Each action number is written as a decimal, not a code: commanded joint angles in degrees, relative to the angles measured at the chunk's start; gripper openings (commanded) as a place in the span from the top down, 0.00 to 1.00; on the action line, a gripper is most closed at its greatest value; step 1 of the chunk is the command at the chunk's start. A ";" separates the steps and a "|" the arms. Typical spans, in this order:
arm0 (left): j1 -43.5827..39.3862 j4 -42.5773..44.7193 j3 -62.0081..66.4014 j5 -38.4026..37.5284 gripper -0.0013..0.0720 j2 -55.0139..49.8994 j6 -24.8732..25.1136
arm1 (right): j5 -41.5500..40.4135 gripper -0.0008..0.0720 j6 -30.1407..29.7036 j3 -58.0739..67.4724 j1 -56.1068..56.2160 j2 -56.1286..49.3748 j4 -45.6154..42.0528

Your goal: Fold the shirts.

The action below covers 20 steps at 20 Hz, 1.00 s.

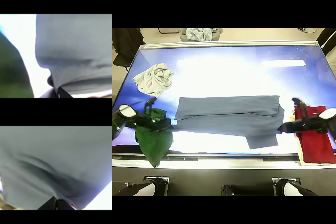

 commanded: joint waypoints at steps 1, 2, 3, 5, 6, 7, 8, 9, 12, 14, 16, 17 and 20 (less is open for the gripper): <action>0.02 -0.42 8.96 1.46 0.95 -1.90 -1.42 | -4.11 0.94 2.43 10.99 2.29 -2.25 -0.13; 0.02 -0.44 12.83 1.75 0.95 -5.03 -1.44 | -5.99 0.94 3.52 13.84 3.67 -5.07 -0.39; 0.02 -0.44 17.18 1.49 0.95 -8.90 -1.44 | -7.74 0.94 4.63 17.03 5.05 -8.76 -0.37; 0.11 -0.42 26.16 0.13 0.95 -17.07 -2.47 | -9.64 0.94 6.67 24.06 7.02 -16.35 -0.39; 0.11 -0.42 30.75 -1.29 0.95 -21.07 -3.10 | -10.32 0.94 8.46 27.58 7.63 -19.69 -0.33; 0.07 -0.42 35.34 -3.15 0.95 -25.05 -3.52 | -11.13 0.94 10.03 31.23 8.24 -22.93 -0.35; 0.02 -0.44 39.95 -5.16 0.95 -29.18 -3.56 | -11.54 0.94 11.41 34.36 8.90 -25.62 -0.26; 0.02 -0.46 43.87 -6.49 0.95 -33.00 -4.35 | -11.93 0.94 12.74 37.20 9.57 -28.28 -0.20; 0.02 -0.94 50.07 -7.08 0.95 -41.13 -6.99 | -13.16 0.94 13.99 40.79 11.43 -33.99 -0.13; 0.04 -2.36 50.66 -6.86 0.95 -44.30 -6.97 | -13.07 0.94 13.99 40.76 11.93 -36.33 -0.20; 0.02 -3.06 50.69 -6.84 0.93 -45.92 -6.99 | -13.18 0.93 14.12 40.76 11.89 -36.83 -0.33; 0.02 -3.56 50.90 -6.80 0.70 -46.05 -6.99 | -13.29 0.85 14.14 40.98 11.65 -36.65 -0.35; 0.68 -3.63 55.06 -8.83 0.37 -44.74 -5.44 | -5.18 0.00 8.44 45.57 8.85 -35.82 -2.71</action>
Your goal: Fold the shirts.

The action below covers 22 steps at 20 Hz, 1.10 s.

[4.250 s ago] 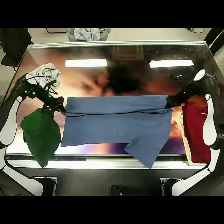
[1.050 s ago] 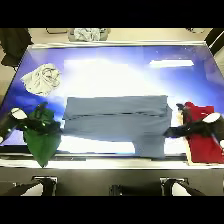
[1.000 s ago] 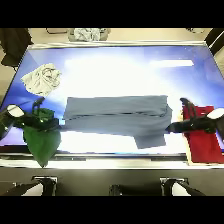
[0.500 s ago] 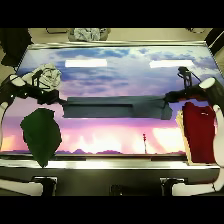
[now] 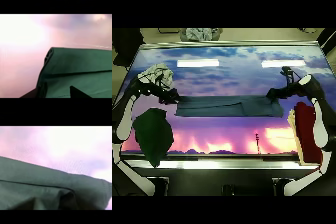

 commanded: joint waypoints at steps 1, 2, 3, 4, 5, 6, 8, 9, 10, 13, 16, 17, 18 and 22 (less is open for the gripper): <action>0.72 -0.70 4.79 -1.11 0.35 1.01 1.33 | 8.35 0.00 -3.78 5.18 -3.15 -0.13 -6.12; 0.83 -0.72 5.95 -0.42 0.32 2.47 1.33 | 10.03 0.00 -2.58 6.10 -4.85 -0.15 -9.97; 0.83 -0.72 6.97 0.00 0.23 4.11 1.33 | 11.17 0.00 -1.70 6.10 -6.29 -0.35 -10.93; 0.57 -0.94 7.61 0.00 0.09 5.64 1.33 | 12.85 0.00 -1.68 6.08 -7.50 -1.16 -9.97; 0.17 -0.94 7.65 0.11 0.04 7.34 1.36 | 14.40 0.00 -1.77 6.08 -8.17 -2.23 -7.87; -0.22 -0.94 7.63 -0.09 0.04 8.79 1.33 | 15.76 0.00 -2.14 6.08 -8.46 -3.67 -5.14; -1.51 -0.94 7.58 -0.11 0.04 11.69 1.36 | 17.31 0.00 -2.38 6.08 -8.35 -6.54 -0.20; -2.34 -0.94 7.58 -0.07 0.04 13.14 1.38 | 17.51 0.00 -2.32 6.08 -8.33 -7.85 1.92; -3.21 -0.94 7.58 -0.09 0.04 14.47 1.42 | 17.49 0.00 -1.60 6.08 -8.33 -9.22 4.81; -5.84 -0.94 7.58 -0.07 0.04 17.55 2.25 | 19.56 0.00 -1.01 6.08 -8.33 -12.44 13.68; -7.98 -0.94 7.58 -0.07 0.04 18.84 2.25 | 23.37 0.00 -1.07 6.08 -8.33 -13.25 17.57; -8.59 -0.94 7.58 -0.07 0.04 18.84 2.25 | 25.16 0.01 -1.09 6.08 -8.33 -13.25 17.53; -9.27 -0.94 7.58 -0.07 0.04 18.71 2.23 | 27.12 0.04 -1.11 6.08 -8.33 -13.25 17.03; -12.02 -0.94 7.56 -0.07 0.06 17.99 2.38 | 29.46 0.64 -1.73 6.08 -8.13 -13.07 17.03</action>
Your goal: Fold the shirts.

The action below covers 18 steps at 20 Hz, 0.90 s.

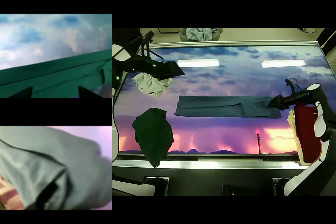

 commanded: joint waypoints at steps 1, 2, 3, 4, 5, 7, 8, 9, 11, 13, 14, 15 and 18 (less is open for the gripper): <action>-2.84 0.02 0.04 0.07 0.06 -0.59 0.17 | 3.10 0.81 -0.59 0.20 0.55 0.52 3.13; -3.74 0.02 0.04 0.07 0.07 -1.05 0.17 | 2.71 0.94 -0.92 0.20 1.11 1.07 3.15; -4.76 0.02 0.04 0.07 0.07 -1.64 0.17 | 2.01 0.93 -1.33 0.22 1.97 1.90 3.21; -6.01 0.02 0.04 0.07 0.07 -2.38 0.15 | 0.94 0.93 -1.97 0.22 2.84 2.89 3.39; -7.30 0.02 0.04 0.07 0.10 -3.19 0.15 | 0.61 0.94 -2.01 0.26 3.54 4.07 3.39; -10.54 -0.07 0.04 0.11 0.71 -5.33 0.15 | 0.79 0.94 -1.95 0.26 4.52 7.34 3.48; -12.33 -0.52 0.02 0.26 0.83 -6.56 0.17 | 1.27 0.94 -1.77 0.26 4.55 9.18 3.34; -14.40 -1.51 -0.07 1.22 0.87 -8.07 0.13 | 1.99 0.94 -1.27 0.26 4.59 11.13 3.30; -18.32 -5.31 -0.98 4.81 0.94 -11.06 0.13 | 3.39 0.94 0.66 0.26 4.59 15.56 1.42; -22.40 -8.61 -1.31 7.50 0.94 -14.93 -0.07 | 4.85 0.94 3.15 0.26 4.59 19.71 -1.55; -24.09 -8.98 -1.36 8.28 0.94 -16.44 -0.20 | 6.16 0.94 4.28 0.26 4.59 21.57 -2.67; -25.88 -8.98 -1.42 9.64 0.94 -17.79 -1.27 | 7.34 0.94 5.25 0.26 4.59 23.47 -3.37; -30.18 -9.81 -1.42 16.92 0.94 -21.29 -4.31 | 9.73 0.94 8.50 0.26 4.59 28.96 -4.79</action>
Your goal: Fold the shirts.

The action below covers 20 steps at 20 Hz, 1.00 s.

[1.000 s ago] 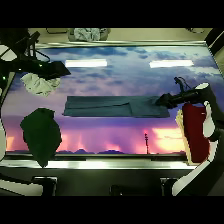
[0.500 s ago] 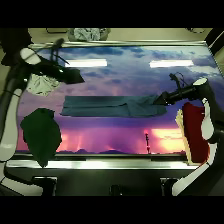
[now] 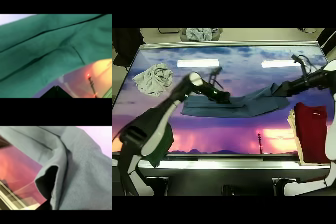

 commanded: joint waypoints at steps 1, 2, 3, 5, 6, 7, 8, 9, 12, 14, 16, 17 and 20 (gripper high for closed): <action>-5.35 -4.07 -0.11 8.92 0.94 -4.72 -2.71 | 3.80 0.94 4.55 0.07 0.07 6.78 -2.21; -6.14 -7.37 -0.09 10.82 0.94 -6.03 -2.71 | 4.81 0.94 5.46 0.07 0.07 8.63 -2.34; -6.84 -11.54 -0.07 12.52 0.94 -7.45 -2.69 | 5.25 0.94 6.27 0.07 0.07 10.38 -2.38; -8.22 -17.88 0.02 14.78 0.94 -10.21 -2.69 | 5.40 0.94 8.46 0.07 0.00 14.10 -2.62; -9.20 -20.55 0.02 15.76 0.94 -11.54 -2.67 | 5.53 0.94 9.53 0.07 0.00 15.65 -2.62; -10.27 -23.10 0.02 17.27 0.94 -12.59 -2.64 | 6.12 0.94 10.67 0.07 0.00 17.11 -2.60; -11.50 -26.01 0.02 19.58 0.94 -13.49 -2.27 | 6.75 0.94 11.34 0.07 0.00 18.18 -2.62; -12.76 -29.57 0.02 22.36 0.94 -14.10 -0.37 | 6.99 0.94 11.89 0.07 0.00 19.06 -2.75; -13.64 -32.98 0.02 23.67 0.95 -14.12 3.23 | 5.70 0.94 12.85 0.07 0.00 19.02 -3.28; -11.28 -27.02 0.00 18.67 0.95 -11.58 3.58 | 4.76 0.94 12.85 0.07 0.17 16.87 -3.15; -7.72 -13.57 0.00 12.07 0.95 -6.40 3.54 | 3.39 0.94 12.83 0.07 2.05 13.84 -3.13; -5.79 -6.43 0.00 9.20 0.95 -3.23 3.34 | 2.05 0.94 12.83 0.07 3.78 12.24 -3.13; 1.14 7.67 0.00 2.38 0.95 7.17 3.56 | -4.59 0.94 13.53 0.07 10.62 6.64 -1.81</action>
